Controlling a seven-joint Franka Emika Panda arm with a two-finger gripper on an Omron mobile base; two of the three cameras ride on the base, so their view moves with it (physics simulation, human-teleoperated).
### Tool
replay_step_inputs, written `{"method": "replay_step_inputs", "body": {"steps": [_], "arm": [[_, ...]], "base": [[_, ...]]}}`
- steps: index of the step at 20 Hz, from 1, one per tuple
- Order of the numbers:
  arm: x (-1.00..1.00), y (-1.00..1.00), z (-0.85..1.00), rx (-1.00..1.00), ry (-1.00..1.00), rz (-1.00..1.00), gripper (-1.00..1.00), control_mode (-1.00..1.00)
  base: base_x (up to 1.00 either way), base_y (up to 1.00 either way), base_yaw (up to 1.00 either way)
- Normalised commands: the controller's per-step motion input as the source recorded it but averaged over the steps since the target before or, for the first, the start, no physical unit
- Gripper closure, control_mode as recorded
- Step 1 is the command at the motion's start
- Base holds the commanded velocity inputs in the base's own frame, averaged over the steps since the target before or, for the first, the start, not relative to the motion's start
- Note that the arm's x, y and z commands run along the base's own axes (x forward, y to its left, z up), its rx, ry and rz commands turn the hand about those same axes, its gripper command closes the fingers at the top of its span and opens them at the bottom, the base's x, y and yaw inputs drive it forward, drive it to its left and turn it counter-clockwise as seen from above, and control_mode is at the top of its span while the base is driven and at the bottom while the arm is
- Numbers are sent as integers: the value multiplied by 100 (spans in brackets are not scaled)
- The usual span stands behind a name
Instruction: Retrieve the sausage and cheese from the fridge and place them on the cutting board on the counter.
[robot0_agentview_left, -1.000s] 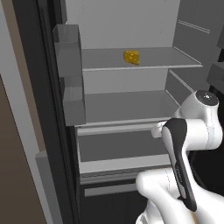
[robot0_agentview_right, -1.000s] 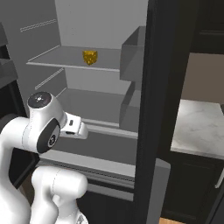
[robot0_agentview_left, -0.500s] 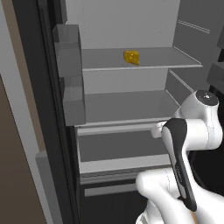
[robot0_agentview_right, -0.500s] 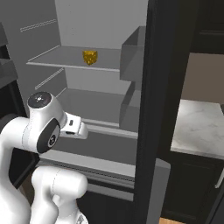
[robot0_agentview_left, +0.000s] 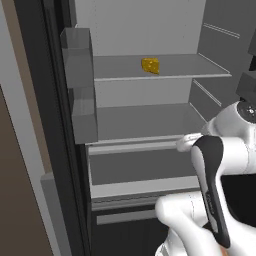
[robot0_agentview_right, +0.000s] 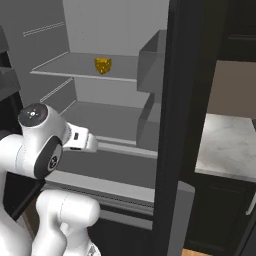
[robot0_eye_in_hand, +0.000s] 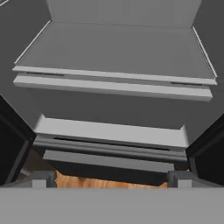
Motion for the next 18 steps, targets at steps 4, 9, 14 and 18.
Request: {"method": "replay_step_inputs", "body": {"steps": [4, 9, 14, 18], "arm": [[-16, 11, 99, 0, -27, 0, -100, -100], [-2, 4, 100, 0, -13, 0, -100, -100], [13, 0, 90, 0, -6, 0, -100, -100], [36, 3, 41, 0, -1, 9, -100, -100]], "base": [[0, 0, 0], [0, 0, 0], [0, 0, 0], [0, 0, 0]]}}
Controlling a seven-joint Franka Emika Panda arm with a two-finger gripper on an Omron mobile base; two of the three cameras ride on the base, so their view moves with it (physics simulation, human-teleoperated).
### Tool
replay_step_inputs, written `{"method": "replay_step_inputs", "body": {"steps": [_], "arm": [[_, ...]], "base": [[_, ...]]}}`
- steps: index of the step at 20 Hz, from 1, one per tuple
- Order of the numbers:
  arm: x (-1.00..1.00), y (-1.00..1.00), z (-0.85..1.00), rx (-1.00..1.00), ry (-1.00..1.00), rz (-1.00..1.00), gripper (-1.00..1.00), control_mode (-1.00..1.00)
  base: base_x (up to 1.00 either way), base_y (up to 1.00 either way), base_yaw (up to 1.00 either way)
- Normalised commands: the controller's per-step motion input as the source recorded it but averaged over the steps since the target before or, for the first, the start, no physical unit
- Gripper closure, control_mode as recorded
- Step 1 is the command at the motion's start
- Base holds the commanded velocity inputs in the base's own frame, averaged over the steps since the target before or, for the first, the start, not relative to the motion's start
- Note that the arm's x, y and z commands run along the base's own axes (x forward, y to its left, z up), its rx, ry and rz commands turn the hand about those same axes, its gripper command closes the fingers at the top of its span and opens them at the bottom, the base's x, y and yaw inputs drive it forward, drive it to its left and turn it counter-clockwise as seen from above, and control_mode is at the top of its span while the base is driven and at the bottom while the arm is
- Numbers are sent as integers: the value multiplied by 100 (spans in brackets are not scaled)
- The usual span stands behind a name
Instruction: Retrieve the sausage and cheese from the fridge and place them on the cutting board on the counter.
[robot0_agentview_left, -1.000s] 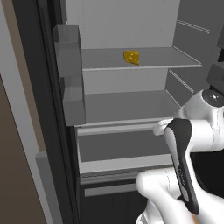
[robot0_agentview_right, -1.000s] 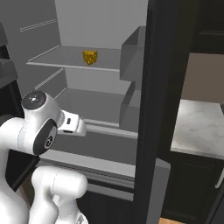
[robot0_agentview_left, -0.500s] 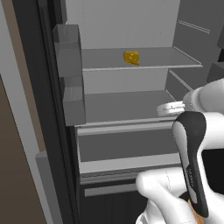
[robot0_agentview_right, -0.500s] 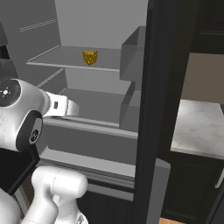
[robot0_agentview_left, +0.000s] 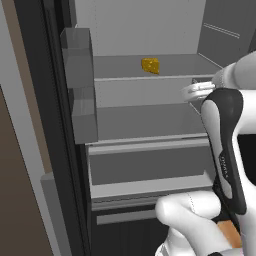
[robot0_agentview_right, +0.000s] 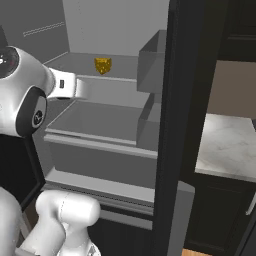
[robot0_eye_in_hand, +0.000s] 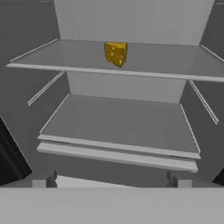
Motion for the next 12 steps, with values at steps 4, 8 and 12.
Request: {"method": "replay_step_inputs", "body": {"steps": [4, 8, 12], "arm": [[50, 10, 0, 0, -4, 16, -100, -100], [51, 14, 4, 0, -11, 14, -100, -100], [56, 8, 28, 0, -6, 6, -100, -100]], "base": [[0, 0, 0], [0, 0, 0], [0, 0, 0]]}}
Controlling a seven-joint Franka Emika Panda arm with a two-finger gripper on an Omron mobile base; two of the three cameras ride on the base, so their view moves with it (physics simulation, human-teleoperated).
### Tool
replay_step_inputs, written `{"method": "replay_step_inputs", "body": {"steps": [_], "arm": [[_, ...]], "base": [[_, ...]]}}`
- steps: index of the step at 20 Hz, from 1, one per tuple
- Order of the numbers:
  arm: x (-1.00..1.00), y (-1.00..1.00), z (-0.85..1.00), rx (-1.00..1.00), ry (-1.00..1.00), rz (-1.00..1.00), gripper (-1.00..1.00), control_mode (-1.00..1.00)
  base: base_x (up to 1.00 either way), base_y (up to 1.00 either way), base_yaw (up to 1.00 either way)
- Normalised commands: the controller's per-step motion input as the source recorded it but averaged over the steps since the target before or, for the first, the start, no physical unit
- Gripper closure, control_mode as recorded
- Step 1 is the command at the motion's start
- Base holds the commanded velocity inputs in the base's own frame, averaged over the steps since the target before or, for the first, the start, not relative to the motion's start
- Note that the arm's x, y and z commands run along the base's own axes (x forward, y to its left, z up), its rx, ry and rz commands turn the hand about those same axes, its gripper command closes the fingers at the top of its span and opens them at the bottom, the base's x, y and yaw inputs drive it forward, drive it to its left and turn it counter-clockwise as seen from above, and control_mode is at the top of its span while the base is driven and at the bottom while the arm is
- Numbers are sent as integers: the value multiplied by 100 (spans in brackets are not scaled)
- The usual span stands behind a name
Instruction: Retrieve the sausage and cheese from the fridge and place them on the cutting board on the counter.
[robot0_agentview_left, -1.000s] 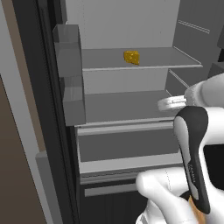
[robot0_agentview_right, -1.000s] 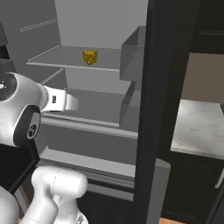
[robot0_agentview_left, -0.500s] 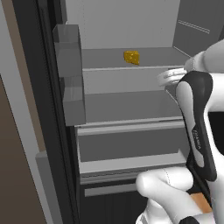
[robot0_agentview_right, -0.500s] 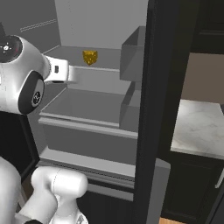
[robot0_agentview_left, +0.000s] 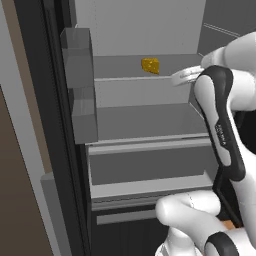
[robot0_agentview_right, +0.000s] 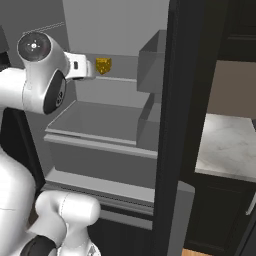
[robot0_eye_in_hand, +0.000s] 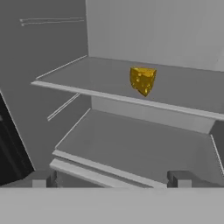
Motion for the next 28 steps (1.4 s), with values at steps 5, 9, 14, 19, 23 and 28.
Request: {"method": "replay_step_inputs", "body": {"steps": [5, 9, 14, 19, 23, 28], "arm": [[73, 4, 18, 0, -5, 1, -100, -100], [84, 0, 13, 0, 0, 0, -100, -100], [90, 0, 0, 0, 1, 1, -100, -100], [79, 1, 0, 0, 0, 3, -100, -100], [64, 0, 0, 0, 1, 2, -100, -100], [55, 0, 0, 0, 2, 1, -100, -100]], "base": [[0, 0, 0], [0, 0, 0], [0, 0, 0], [0, 0, 0], [0, 0, 0], [0, 0, 0]]}}
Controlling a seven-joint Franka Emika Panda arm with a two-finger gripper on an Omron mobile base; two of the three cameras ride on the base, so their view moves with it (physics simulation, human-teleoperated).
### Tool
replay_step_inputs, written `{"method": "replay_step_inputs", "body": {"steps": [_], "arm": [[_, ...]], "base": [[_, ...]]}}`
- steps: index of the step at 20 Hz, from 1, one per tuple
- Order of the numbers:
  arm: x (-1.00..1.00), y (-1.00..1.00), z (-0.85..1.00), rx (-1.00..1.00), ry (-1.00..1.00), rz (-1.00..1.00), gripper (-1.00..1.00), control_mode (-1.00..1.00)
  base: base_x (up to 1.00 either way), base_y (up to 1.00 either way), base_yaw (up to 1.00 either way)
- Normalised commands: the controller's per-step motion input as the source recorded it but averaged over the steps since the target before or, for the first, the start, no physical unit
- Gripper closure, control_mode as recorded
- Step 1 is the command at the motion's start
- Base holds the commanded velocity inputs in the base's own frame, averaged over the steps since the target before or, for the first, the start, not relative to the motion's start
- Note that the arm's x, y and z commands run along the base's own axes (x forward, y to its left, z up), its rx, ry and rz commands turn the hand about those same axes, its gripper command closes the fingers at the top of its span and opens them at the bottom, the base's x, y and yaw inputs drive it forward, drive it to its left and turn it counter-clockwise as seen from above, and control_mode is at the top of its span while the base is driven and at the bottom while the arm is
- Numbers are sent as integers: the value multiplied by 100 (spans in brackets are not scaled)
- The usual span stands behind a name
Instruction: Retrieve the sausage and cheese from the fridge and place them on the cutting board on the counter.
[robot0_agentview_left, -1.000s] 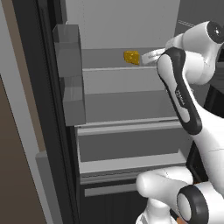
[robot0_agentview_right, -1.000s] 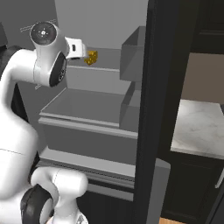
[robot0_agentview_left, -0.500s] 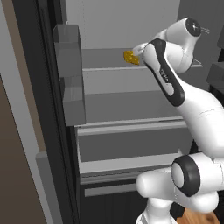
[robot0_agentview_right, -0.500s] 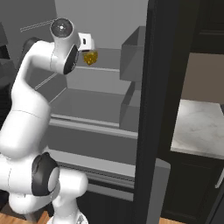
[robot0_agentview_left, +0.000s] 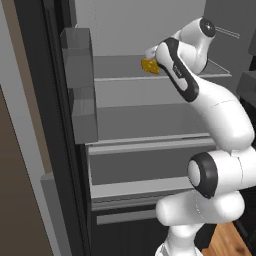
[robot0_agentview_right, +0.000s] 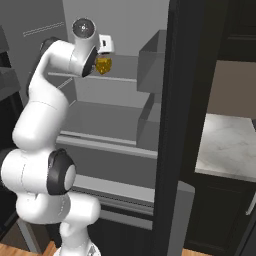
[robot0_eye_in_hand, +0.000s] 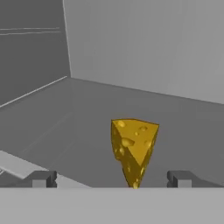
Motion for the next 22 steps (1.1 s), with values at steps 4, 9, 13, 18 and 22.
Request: {"method": "replay_step_inputs", "body": {"steps": [4, 9, 13, 18, 22], "arm": [[38, 0, -2, 0, 6, 0, -100, -100], [7, 0, -25, 0, 6, 0, -100, -100], [10, 0, -25, 0, 4, 0, -100, -100], [21, 1, -24, 0, 0, 0, -100, -100], [40, 0, -3, 0, 0, 0, -100, -100]], "base": [[0, 0, 0], [0, 0, 0], [0, 0, 0], [0, 0, 0], [0, 0, 0]]}}
